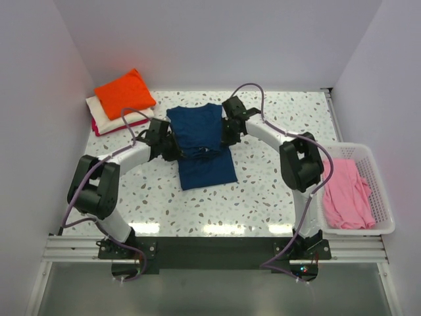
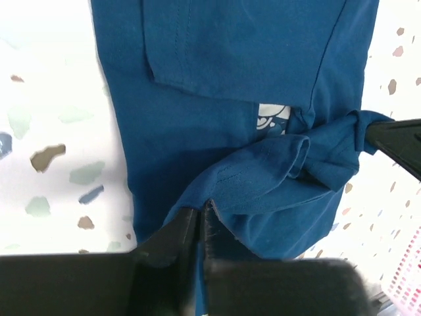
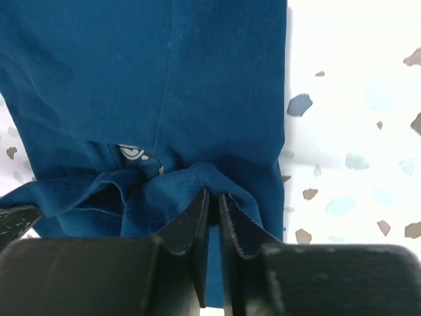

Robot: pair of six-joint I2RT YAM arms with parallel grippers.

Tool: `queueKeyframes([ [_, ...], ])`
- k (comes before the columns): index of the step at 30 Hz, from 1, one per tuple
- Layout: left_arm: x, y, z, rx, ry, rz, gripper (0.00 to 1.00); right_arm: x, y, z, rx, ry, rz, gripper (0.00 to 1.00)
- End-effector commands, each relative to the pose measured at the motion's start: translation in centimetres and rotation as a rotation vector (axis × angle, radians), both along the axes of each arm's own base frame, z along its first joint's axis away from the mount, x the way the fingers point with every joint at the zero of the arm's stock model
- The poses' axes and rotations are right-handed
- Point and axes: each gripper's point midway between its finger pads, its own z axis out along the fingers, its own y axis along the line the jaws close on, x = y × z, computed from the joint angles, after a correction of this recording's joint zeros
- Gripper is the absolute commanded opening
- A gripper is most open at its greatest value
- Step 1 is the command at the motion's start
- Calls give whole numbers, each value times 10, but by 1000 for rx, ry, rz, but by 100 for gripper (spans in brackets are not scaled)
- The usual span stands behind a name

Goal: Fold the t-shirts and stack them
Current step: Fold the tshirt

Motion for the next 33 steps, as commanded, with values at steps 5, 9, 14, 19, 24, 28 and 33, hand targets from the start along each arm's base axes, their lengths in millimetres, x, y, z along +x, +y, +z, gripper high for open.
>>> queueKeyframes([
  [5, 41, 5, 47, -66, -197, -51, 44, 29, -2, 33, 58, -96, -33, 29],
  [9, 39, 16, 69, -43, -252, -54, 51, 32, -16, 62, 36, -173, -49, 44],
  [14, 16, 22, 72, -33, -244, -48, 49, 6, -30, 67, 10, -203, -60, 44],
  [19, -17, -3, 59, -56, -200, -110, 26, -25, -20, 68, -13, -240, -16, 42],
  [24, -36, -36, 36, -62, -128, -178, 10, -49, 16, 49, -31, -221, 95, 32],
  [28, -31, -43, 29, -60, -117, -178, 9, -45, 35, 33, -18, -193, 144, 30],
  [33, -9, -50, 24, -36, -104, -180, 9, -24, 50, 29, -33, -195, 157, 29],
])
